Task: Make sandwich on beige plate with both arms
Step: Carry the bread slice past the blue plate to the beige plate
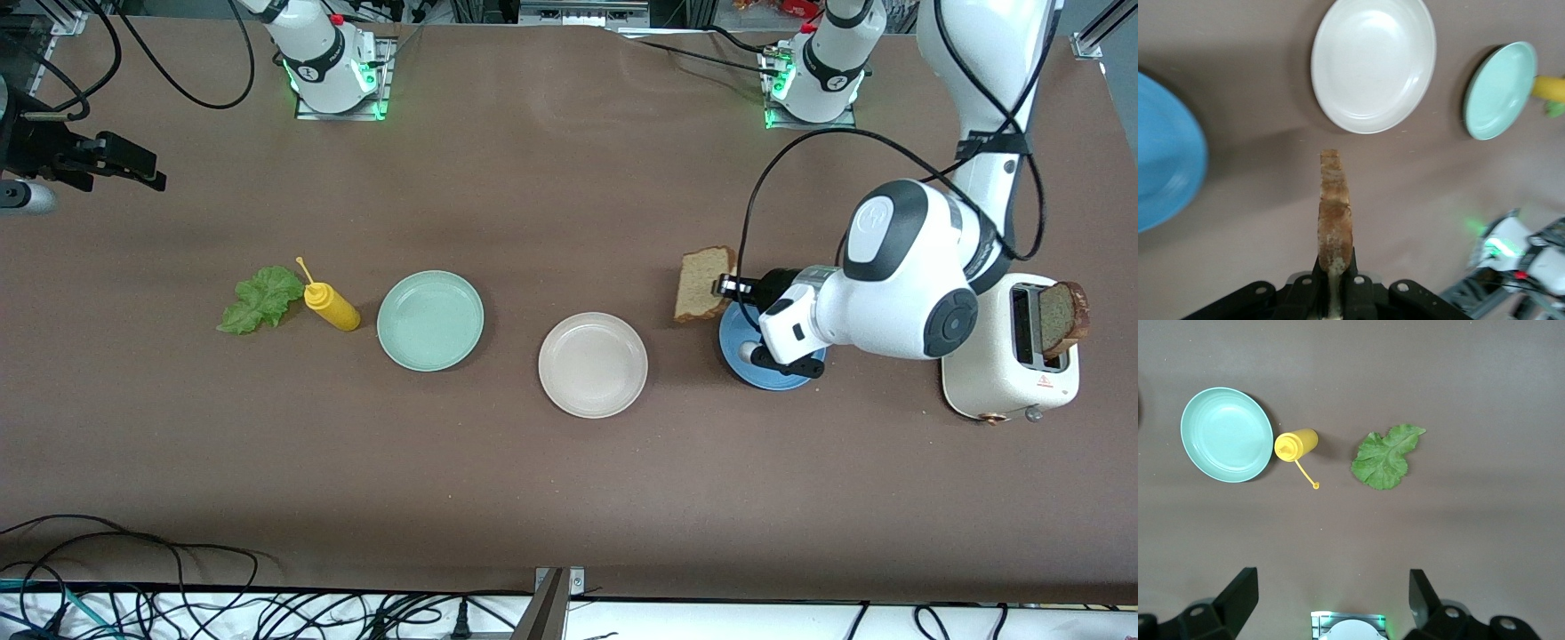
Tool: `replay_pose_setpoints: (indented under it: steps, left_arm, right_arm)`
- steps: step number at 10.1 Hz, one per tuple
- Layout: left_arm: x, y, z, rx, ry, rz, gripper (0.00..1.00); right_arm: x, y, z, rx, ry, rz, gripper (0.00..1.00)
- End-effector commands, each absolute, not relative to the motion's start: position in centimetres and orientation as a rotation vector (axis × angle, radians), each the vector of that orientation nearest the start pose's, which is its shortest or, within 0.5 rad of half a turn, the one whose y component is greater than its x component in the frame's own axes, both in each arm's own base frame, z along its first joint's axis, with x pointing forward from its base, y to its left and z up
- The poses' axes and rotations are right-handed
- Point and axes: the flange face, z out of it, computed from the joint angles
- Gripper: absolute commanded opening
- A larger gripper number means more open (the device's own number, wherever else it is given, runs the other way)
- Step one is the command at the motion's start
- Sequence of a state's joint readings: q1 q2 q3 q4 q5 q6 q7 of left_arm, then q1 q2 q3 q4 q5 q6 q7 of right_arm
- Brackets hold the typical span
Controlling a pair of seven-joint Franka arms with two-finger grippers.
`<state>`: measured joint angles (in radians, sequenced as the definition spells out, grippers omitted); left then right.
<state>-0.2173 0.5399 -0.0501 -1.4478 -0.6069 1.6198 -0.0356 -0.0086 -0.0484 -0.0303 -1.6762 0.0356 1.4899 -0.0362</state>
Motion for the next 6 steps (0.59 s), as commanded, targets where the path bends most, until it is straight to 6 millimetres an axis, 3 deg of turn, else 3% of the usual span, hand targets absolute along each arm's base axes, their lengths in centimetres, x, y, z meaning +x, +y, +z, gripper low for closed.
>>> replay_pose_setpoints:
  steps: [1,4,6]
  left_arm:
    - [64.8,-25.2,35.6,2.394,-0.032,-0.605,0.00]
    - [65.4,-29.7,32.8,2.354,0.021,-0.502,0.00]
    - [65.9,-31.5,30.5,2.273,0.116,-0.467,0.00]
  right_arm:
    - [52.6,-1.6,60.0,-3.077,0.019,0.212,1.00]
    - [52.9,-1.9,59.8,-3.077,0.027,0.207,1.00]
    - [52.9,-2.0,59.8,-3.078,0.027,0.210,1.00]
